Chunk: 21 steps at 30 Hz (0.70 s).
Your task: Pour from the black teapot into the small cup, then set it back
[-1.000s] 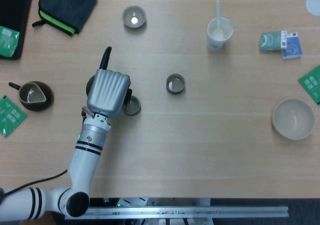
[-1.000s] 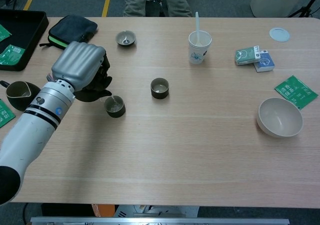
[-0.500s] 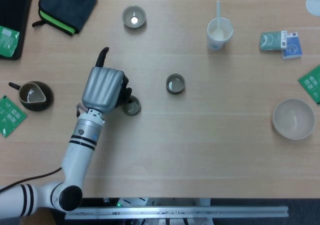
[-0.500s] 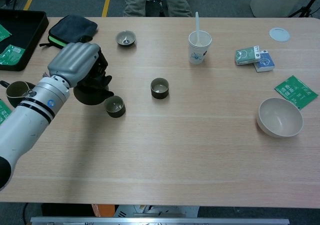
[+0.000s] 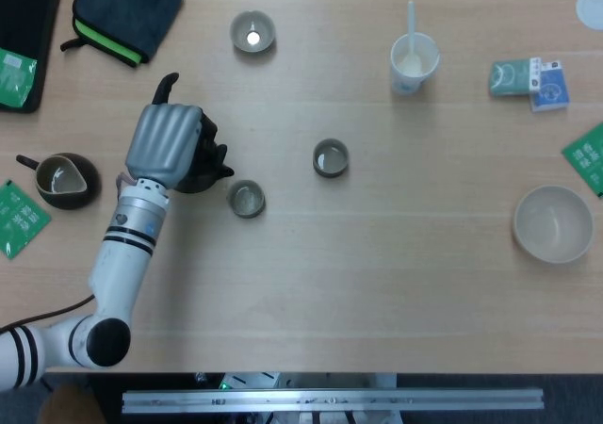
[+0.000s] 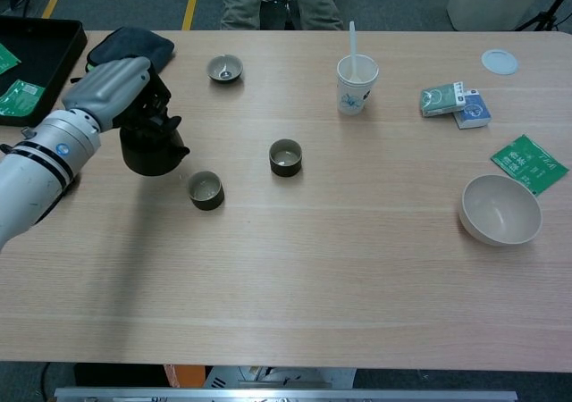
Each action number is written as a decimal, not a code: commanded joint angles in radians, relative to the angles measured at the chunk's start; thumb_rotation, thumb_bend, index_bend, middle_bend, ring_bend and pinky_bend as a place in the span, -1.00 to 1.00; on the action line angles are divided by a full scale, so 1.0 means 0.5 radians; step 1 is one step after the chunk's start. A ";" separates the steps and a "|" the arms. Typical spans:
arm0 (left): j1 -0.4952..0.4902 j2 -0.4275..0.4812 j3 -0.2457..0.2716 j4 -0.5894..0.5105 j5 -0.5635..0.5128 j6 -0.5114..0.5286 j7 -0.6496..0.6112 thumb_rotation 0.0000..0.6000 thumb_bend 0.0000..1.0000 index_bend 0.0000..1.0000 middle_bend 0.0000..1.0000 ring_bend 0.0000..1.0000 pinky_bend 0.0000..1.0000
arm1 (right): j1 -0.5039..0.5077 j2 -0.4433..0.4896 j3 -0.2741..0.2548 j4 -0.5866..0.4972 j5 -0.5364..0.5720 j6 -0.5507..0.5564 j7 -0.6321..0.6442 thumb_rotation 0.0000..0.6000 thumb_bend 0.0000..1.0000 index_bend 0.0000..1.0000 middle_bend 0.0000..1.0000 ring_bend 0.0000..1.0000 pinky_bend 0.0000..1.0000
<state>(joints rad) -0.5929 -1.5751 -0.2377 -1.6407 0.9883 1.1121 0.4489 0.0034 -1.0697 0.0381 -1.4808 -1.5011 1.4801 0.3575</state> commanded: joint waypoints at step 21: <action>-0.064 -0.108 -0.093 0.646 -0.059 -0.296 -0.644 1.00 -0.28 0.83 1.00 0.73 -0.87 | 0.007 -0.015 0.006 -0.006 0.025 -0.025 -0.020 1.00 -0.76 -0.38 -0.42 -0.59 -0.49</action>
<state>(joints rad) -0.6214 -1.6192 -0.2801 -1.3399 0.9564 0.9748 0.1471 0.0070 -1.0772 0.0412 -1.4836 -1.4887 1.4678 0.3474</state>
